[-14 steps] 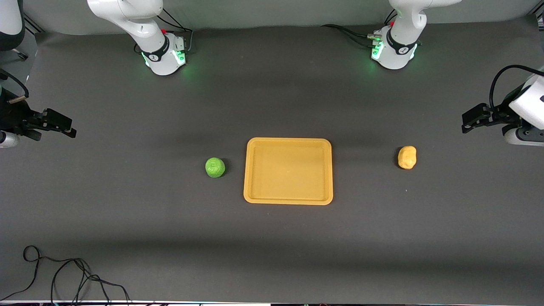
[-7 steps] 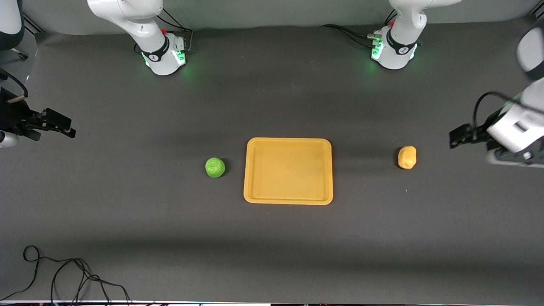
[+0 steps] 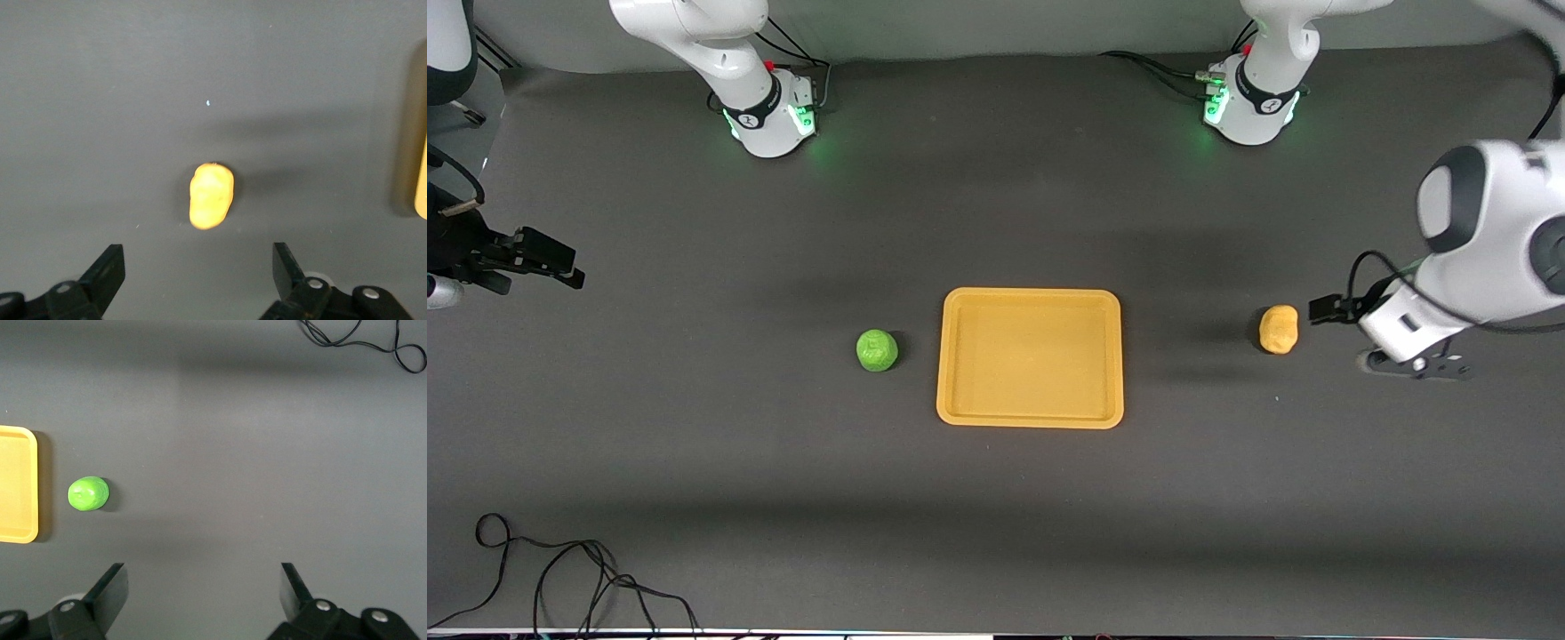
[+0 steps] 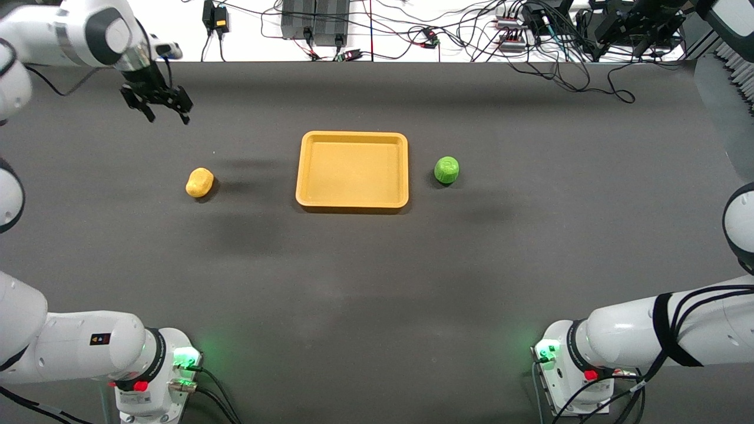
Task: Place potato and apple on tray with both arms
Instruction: 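Lower the left gripper and grasp the yellow potato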
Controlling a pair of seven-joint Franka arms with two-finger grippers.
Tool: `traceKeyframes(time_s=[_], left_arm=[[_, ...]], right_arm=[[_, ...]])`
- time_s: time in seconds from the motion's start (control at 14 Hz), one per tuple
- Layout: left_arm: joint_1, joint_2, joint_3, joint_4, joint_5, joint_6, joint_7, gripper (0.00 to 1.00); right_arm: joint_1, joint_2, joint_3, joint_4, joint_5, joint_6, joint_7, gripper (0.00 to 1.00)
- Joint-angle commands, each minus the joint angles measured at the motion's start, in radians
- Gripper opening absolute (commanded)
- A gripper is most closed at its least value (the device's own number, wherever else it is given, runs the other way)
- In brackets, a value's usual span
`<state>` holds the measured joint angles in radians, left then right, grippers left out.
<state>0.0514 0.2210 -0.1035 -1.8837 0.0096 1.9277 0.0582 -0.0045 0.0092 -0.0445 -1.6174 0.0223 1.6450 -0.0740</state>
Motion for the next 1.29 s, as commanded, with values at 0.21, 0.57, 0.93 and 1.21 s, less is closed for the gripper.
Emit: traceKeyframes(time_s=[0.21,0.57,0.93,1.21], left_arm=[[-0.016,0.136,0.004,-0.152,-0.005,0.204,0.09,0.99],[-0.028,0.224,0.004,-0.17,-0.005,0.217,0.092,0.97],[-0.025,0.209,0.004,-0.167,-0.005,0.211,0.074,0.15],[-0.09,0.178,-0.033,-0.019,-0.008,0.044,-0.146,0.06]], right_arm=[[0.011,0.009,-0.006,0.025,-0.015,-0.011,0.025,1.0],[0.012,0.009,-0.005,0.019,-0.027,-0.011,0.013,1.0],[0.012,0.015,-0.003,0.013,-0.025,-0.01,0.023,1.0],[0.047,0.014,-0.003,0.016,-0.016,-0.007,0.026,1.0]])
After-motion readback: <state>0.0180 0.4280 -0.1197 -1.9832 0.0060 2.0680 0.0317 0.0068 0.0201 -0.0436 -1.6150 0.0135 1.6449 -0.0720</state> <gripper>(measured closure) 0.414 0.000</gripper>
